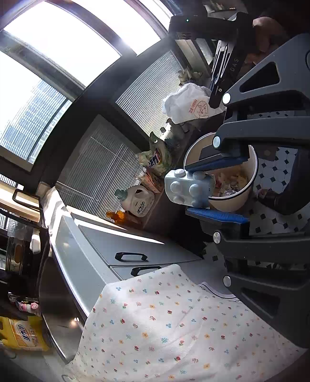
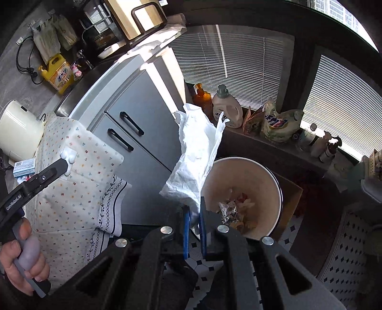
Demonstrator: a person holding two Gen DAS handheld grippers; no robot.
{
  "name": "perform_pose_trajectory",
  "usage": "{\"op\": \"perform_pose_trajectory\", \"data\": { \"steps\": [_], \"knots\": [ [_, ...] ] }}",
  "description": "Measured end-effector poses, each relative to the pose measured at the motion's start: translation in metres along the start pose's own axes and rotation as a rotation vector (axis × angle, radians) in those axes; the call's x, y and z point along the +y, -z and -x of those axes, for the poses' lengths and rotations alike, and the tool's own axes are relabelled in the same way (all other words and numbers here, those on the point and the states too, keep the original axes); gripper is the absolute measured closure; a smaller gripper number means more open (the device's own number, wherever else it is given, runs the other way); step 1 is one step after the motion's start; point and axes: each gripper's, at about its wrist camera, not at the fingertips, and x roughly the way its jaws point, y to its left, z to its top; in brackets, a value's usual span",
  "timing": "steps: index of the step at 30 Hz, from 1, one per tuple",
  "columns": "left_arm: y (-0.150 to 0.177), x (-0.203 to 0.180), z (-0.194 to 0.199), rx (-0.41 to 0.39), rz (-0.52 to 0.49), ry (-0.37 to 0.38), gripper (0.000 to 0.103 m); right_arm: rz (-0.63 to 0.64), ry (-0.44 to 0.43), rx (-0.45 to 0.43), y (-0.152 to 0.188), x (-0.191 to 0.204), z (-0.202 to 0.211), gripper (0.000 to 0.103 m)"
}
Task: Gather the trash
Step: 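Carry the block and bag to the white bin and open both tools over it, then move both tools back up over the counter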
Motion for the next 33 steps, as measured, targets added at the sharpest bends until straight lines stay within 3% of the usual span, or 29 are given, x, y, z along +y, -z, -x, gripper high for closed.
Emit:
{"op": "perform_pose_trajectory", "data": {
  "steps": [2, 3, 5, 9, 18, 30, 33],
  "knots": [
    [0.000, -0.013, -0.009, 0.017, -0.022, 0.004, 0.072, -0.013, 0.000, 0.018, 0.003, -0.013, -0.004, 0.089],
    [-0.001, -0.019, -0.014, 0.024, -0.032, 0.004, 0.072, -0.018, 0.005, 0.019, 0.004, -0.020, -0.006, 0.071],
    [-0.001, -0.029, -0.020, 0.034, -0.046, 0.004, 0.072, -0.021, 0.021, -0.002, 0.006, -0.031, -0.004, 0.052],
    [-0.003, -0.044, -0.032, 0.051, -0.063, -0.002, 0.072, -0.044, 0.003, 0.010, 0.004, -0.049, -0.008, 0.043],
    [0.003, -0.066, -0.074, 0.121, -0.064, -0.008, 0.072, -0.072, 0.027, -0.002, -0.009, -0.088, -0.006, 0.031],
    [0.023, -0.105, -0.144, 0.228, -0.055, 0.056, 0.071, -0.095, 0.084, 0.006, -0.007, -0.142, 0.008, 0.030],
    [0.022, -0.116, -0.149, 0.222, -0.057, 0.075, 0.054, -0.096, 0.090, 0.003, -0.008, -0.151, 0.010, 0.030]
  ]
}}
